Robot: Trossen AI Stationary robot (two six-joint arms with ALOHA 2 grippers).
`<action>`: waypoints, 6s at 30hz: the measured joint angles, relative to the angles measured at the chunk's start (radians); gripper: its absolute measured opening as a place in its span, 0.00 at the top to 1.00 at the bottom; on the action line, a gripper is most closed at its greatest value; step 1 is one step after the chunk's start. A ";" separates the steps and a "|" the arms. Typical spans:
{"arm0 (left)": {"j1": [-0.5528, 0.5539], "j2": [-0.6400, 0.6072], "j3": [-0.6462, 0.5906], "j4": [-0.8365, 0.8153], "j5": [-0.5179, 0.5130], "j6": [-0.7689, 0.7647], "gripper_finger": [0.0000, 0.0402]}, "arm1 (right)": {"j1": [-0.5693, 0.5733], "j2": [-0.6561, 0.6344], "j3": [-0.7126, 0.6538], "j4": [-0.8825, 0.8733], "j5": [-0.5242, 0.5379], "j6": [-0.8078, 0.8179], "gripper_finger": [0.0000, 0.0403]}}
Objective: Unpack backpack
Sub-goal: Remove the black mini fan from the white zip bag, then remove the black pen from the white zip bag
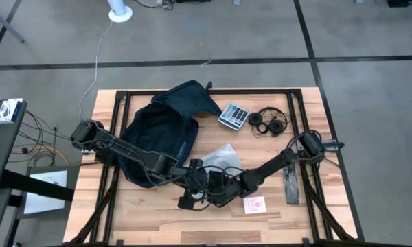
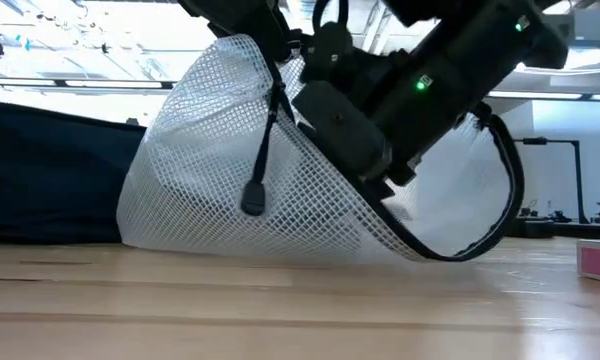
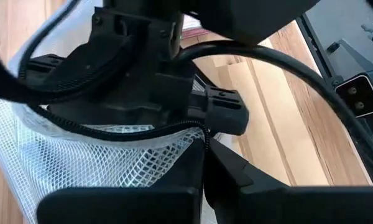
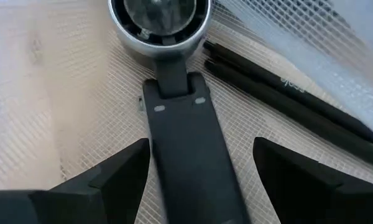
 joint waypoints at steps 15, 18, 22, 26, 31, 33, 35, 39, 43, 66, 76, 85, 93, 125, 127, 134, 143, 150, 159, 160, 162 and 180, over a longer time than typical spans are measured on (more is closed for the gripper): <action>0.000 0.000 0.000 -0.016 0.002 0.009 1.00 | -0.039 -0.004 -0.043 -0.041 -0.076 0.062 0.41; 0.000 0.000 0.000 -0.018 0.000 0.010 1.00 | -0.029 -0.005 -0.043 -0.067 -0.059 0.098 0.54; 0.000 0.000 0.000 -0.019 0.003 0.009 1.00 | 0.002 -0.005 -0.023 -0.092 -0.048 0.113 0.55; -0.001 0.000 0.000 -0.021 -0.038 0.006 1.00 | 0.036 -0.010 0.042 -0.182 -0.073 0.123 0.55; 0.011 0.000 0.000 -0.031 -0.072 -0.001 1.00 | 0.073 -0.024 0.206 -0.520 -0.079 0.218 0.55; 0.019 0.000 0.000 -0.038 -0.091 -0.003 1.00 | 0.086 -0.025 0.265 -0.633 -0.077 0.261 0.55; 0.028 0.000 0.000 -0.054 -0.118 -0.009 1.00 | 0.104 -0.025 0.318 -0.727 -0.075 0.300 0.55; 0.047 0.000 0.001 -0.118 -0.179 -0.024 1.00 | 0.150 -0.026 0.382 -0.862 -0.075 0.394 0.55; 0.060 0.000 0.001 -0.192 -0.210 -0.025 1.00 | 0.195 -0.026 0.405 -0.953 -0.128 0.514 0.55; -0.031 -0.031 0.001 -0.096 -0.144 0.135 1.00 | 0.463 -0.144 0.249 -1.514 -0.297 1.439 0.53; -0.077 -0.073 0.001 0.018 -0.132 0.268 1.00 | 0.391 -0.149 0.001 -1.233 -0.312 1.623 0.52; -0.077 -0.072 0.001 -0.020 -0.127 0.221 1.00 | 0.343 -0.154 0.016 -1.276 -0.340 1.556 0.36; -0.063 -0.072 0.001 -0.046 -0.127 0.182 1.00 | 0.346 -0.246 0.131 -1.481 -0.334 1.501 0.25; 0.034 -0.071 0.001 -0.010 -0.227 -0.067 1.00 | 0.292 -0.309 0.238 -0.807 -0.139 0.700 0.27; 0.034 -0.071 0.001 -0.011 -0.227 -0.072 1.00 | 0.287 -0.309 0.238 -0.808 -0.138 0.676 0.30; 0.034 -0.071 0.001 -0.021 -0.227 -0.072 1.00 | 0.256 -0.300 0.238 -0.812 -0.038 0.609 0.57; 0.041 -0.071 0.001 -0.018 -0.227 -0.069 1.00 | 0.288 -0.294 0.238 -0.770 0.099 0.549 0.97; 0.051 -0.071 0.000 -0.006 -0.228 -0.069 1.00 | 0.311 -0.294 0.203 -0.657 0.151 0.552 1.00; 0.052 -0.071 0.000 -0.011 -0.262 -0.118 1.00 | 0.304 -0.293 0.026 -0.317 0.156 0.638 1.00; 0.053 -0.071 0.000 -0.014 -0.292 -0.136 1.00 | 0.300 -0.293 0.010 -0.261 0.157 0.637 1.00; 0.053 -0.070 0.000 -0.018 -0.358 -0.166 1.00 | 0.292 -0.293 -0.019 -0.154 0.157 0.618 1.00; 0.042 -0.070 0.000 -0.008 -0.422 -0.146 1.00 | 0.221 -0.088 -0.056 0.031 0.232 0.759 1.00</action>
